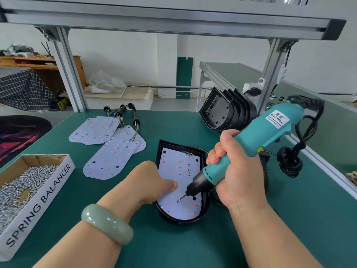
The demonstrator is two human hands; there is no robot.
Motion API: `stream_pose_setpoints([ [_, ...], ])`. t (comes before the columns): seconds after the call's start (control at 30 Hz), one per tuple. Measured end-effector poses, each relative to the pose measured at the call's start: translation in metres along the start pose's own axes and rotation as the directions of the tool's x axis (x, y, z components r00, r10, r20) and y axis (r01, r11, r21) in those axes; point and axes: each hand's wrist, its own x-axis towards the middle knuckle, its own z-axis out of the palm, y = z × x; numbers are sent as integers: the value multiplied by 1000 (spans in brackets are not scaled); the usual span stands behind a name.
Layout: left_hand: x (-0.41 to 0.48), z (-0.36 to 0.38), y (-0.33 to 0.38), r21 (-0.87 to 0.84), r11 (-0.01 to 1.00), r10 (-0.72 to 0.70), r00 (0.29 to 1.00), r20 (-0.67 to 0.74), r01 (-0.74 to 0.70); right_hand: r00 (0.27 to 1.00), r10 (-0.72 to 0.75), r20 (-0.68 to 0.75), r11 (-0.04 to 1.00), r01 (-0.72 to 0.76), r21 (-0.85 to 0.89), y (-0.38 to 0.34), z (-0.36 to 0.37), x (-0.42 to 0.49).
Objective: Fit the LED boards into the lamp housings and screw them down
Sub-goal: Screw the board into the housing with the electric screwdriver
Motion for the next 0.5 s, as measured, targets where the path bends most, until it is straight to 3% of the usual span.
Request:
stream_pose_setpoints([
  [0.23,-7,2,8,192,981,32,993,-115,-9,973,-119,199,984,143,-110,1,15,-11],
  [0.5,-1,2,5,79,997,21,999,-38,-18,979,-66,192,986,93,-135,2,22,-10],
])
